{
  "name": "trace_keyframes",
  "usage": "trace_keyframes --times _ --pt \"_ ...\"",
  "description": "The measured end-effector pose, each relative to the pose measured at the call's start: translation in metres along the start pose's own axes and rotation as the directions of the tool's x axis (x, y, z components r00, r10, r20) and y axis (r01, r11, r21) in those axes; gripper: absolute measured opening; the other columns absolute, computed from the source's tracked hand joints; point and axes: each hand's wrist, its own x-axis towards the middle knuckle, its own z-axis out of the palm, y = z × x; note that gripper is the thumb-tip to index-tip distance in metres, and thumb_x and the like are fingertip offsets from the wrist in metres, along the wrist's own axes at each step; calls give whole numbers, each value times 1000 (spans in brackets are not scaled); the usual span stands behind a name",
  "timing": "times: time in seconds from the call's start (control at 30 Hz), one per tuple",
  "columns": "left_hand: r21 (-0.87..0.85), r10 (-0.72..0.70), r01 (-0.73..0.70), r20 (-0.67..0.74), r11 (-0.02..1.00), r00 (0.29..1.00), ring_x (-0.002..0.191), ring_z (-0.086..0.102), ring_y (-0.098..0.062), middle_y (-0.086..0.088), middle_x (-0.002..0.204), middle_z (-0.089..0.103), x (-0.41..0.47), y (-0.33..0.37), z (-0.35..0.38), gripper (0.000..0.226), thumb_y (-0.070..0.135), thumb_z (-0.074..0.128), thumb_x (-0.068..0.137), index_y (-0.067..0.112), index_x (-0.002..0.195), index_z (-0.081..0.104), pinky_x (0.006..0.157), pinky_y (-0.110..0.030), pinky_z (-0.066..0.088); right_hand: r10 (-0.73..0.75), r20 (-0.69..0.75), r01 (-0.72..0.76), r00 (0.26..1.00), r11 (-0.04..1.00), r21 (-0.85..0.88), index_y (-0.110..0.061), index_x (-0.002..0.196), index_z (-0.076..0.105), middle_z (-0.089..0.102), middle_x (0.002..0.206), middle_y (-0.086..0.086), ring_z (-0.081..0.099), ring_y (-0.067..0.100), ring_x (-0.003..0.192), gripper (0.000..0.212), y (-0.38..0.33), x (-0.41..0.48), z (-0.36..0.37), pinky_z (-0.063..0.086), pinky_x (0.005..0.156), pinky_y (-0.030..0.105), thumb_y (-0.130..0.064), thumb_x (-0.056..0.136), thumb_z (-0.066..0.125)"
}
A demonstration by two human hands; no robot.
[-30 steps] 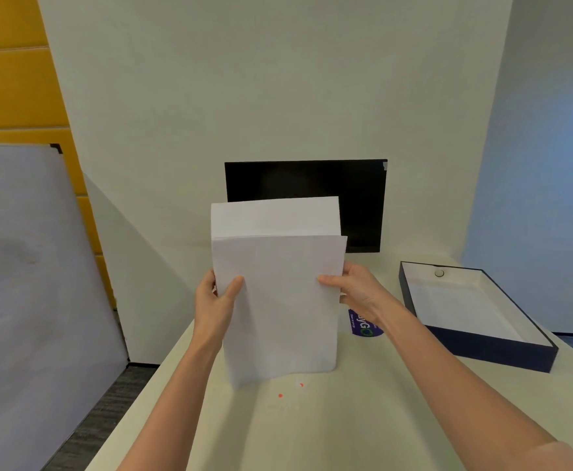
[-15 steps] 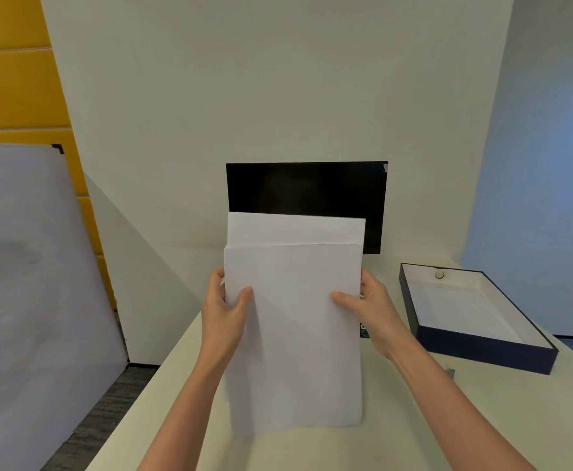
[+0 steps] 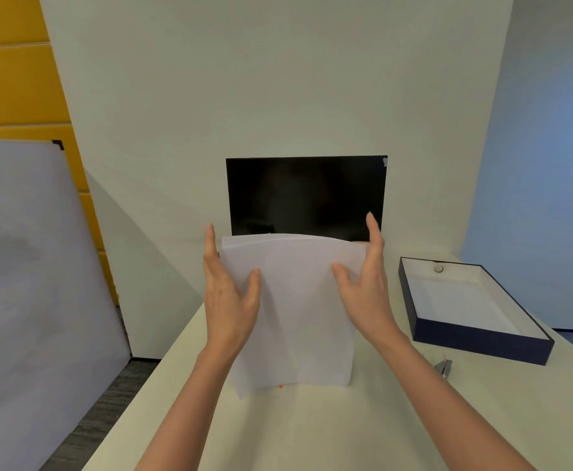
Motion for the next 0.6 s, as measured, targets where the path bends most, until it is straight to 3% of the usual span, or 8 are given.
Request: trace_keyframes --times 0.07,0.13,0.2,0.3,0.4,0.5,0.6 --pt "57 68 -68 11 996 998 128 29 6 33 142 15 5 5 -1 81 7 55 91 30 151 5 92 8 15 -90 -3 89 996 993 -76 -38 149 9 41 126 -8 43 -11 111 80 -5 5 3 31 85 -6 0 91 50" --pt "96 104 -104 7 990 995 111 39 -4 15 136 36 7 8 0 69 1 50 92 26 150 21 83 13 17 -152 26 154 988 982 -111 -37 147 22 40 127 -15 38 -21 110 72 -9 7 4 26 85 -8 4 92 45" --pt "128 130 -128 -13 983 991 99 44 -7 -1 128 47 6 11 0 61 -4 48 92 22 145 33 79 14 18 -181 22 182 983 973 -141 -34 141 38 45 120 -10 42 -16 103 60 -11 6 3 29 83 -7 2 94 43" --pt "144 124 -118 -31 983 992 98 44 -6 -6 127 48 2 10 1 57 -4 48 91 18 143 36 79 12 20 -160 46 166 986 968 -191 -33 135 45 44 112 -4 46 -5 97 50 -8 2 4 35 76 -5 -2 95 45" --pt "144 78 -77 2 987 997 95 40 3 -7 131 45 -1 7 1 56 1 49 92 18 144 34 80 7 21 -101 89 118 991 970 -213 -35 135 43 40 115 -5 46 -10 95 49 -2 -4 5 36 72 -6 -7 95 47" --pt "139 88 -88 5 986 996 95 31 17 -3 131 45 1 4 1 52 4 50 92 17 141 37 77 14 18 -98 60 108 993 973 -202 -32 134 45 42 117 -5 46 -8 97 48 -3 1 5 37 73 -6 -4 94 46" --pt "123 81 -81 4 989 997 100 34 15 1 132 47 0 3 1 47 5 51 92 17 137 40 81 13 20 -81 84 95 993 977 -190 -30 134 45 43 117 -4 47 -4 98 48 -6 2 4 35 74 -7 -3 95 45"
